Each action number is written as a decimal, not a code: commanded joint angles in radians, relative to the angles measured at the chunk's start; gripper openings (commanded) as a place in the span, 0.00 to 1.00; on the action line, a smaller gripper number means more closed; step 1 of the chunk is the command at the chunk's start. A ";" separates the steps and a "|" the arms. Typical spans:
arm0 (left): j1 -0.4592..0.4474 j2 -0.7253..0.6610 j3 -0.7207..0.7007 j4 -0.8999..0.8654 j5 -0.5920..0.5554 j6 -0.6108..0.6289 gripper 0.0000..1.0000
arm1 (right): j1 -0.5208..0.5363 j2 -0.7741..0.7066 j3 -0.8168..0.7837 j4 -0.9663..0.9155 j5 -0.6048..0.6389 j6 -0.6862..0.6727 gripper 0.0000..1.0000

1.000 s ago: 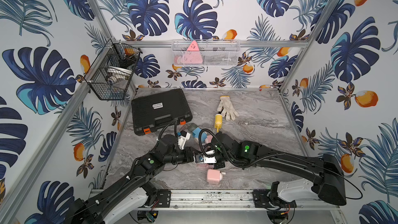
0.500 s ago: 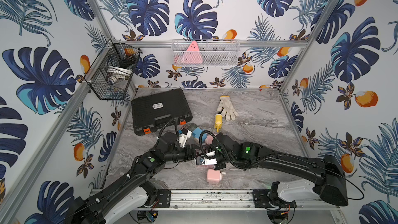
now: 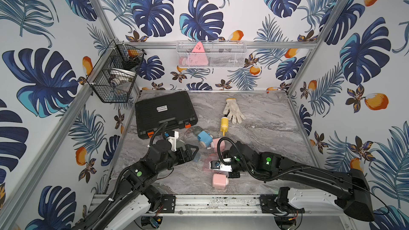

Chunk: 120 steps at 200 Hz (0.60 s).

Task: Put the tray back into the pencil sharpener
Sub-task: Pick up the container from the center of the board, then place the container at the center of the board.

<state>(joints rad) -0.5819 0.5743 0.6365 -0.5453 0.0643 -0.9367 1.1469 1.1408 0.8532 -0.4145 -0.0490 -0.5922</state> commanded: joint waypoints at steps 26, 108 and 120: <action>0.002 -0.087 -0.006 -0.341 -0.438 -0.173 0.85 | 0.185 0.177 0.185 -0.227 0.178 0.264 0.00; 0.002 -0.297 -0.029 -0.575 -0.689 -0.420 0.83 | 0.343 0.486 0.365 -0.263 0.161 0.351 0.00; 0.001 -0.330 -0.008 -0.622 -0.734 -0.435 0.83 | 0.343 0.527 0.375 -0.244 0.155 0.332 0.00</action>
<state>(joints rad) -0.5819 0.2916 0.5930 -1.0237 -0.5167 -1.2900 1.4891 1.6142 1.2125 -0.6823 0.1329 -0.2539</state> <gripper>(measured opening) 0.833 0.056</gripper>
